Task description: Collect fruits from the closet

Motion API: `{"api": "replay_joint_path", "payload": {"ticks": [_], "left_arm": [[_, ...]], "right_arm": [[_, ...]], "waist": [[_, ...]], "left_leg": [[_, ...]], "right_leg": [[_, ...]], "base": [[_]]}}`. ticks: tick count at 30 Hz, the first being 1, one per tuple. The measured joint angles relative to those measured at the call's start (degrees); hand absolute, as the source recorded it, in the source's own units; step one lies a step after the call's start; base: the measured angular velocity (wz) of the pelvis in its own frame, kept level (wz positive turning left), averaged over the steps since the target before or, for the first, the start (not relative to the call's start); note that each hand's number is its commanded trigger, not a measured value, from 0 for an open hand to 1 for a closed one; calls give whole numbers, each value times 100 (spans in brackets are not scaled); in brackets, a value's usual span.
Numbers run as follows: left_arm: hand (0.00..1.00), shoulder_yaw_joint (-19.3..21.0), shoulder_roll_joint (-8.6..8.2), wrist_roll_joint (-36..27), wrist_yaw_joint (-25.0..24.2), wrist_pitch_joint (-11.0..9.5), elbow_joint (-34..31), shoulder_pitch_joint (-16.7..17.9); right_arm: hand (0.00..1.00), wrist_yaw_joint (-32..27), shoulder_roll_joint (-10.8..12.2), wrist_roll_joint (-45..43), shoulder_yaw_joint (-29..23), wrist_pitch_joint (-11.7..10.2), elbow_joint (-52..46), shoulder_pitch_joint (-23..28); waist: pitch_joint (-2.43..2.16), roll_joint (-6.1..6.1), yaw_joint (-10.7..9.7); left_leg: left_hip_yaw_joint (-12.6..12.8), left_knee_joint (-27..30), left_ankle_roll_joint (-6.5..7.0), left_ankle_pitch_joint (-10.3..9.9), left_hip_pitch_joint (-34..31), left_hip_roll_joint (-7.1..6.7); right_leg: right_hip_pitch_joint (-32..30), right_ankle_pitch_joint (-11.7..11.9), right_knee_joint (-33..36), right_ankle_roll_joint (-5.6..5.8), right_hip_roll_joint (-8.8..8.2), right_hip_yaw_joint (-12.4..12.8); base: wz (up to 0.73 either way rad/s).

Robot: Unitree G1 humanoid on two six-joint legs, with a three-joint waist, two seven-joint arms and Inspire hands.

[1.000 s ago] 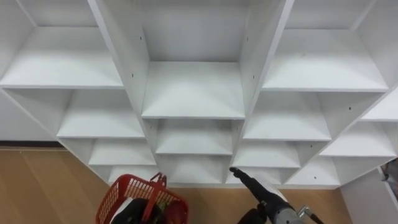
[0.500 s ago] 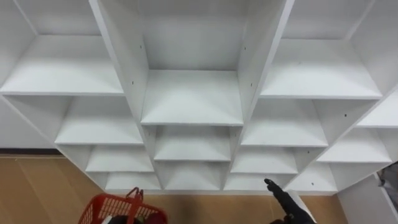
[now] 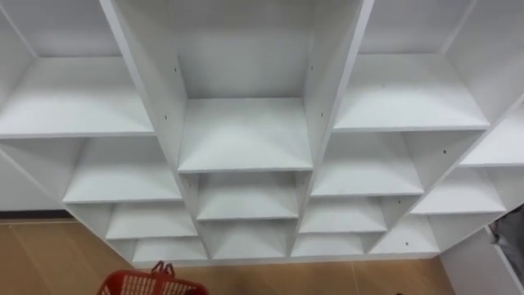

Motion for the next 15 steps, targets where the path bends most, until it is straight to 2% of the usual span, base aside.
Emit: {"api": "replay_joint_path", "payload": {"ticks": [2, 6, 9, 15], "left_arm": [[100, 169, -36, -5, 11, 11, 126, 4], [100, 180, -39, -67, 36, 70, 216, 6], [100, 184, -48, -246, 44, 158, 282, 15], [100, 186, -86, -524, 59, 304, 278, 29]], "right_arm": [[0, -4, 16, 105, -16, 0, 97, 15], [0, -13, 62, 482, -47, 11, 460, -26], [0, -11, 128, 853, -162, 140, 643, -23], [0, 40, 224, 1441, -213, 389, 785, -19]], "waist": [[8, -20, 1], [12, -28, -4], [28, -6, -6], [23, 8, -104]], "left_leg": [[23, -10, 2, -2, 22, 0], [28, -15, 3, -15, 50, 0], [30, -26, 5, -29, 97, -2], [30, -23, 11, -59, 100, -5]], "right_leg": [[2, 0, 0, 1, 3, 34], [40, -3, -11, 6, 2, 42], [89, -16, -19, 20, 2, 45], [111, -43, -15, 33, -1, 48]], "base": [[-7], [0], [0], [0]]}}
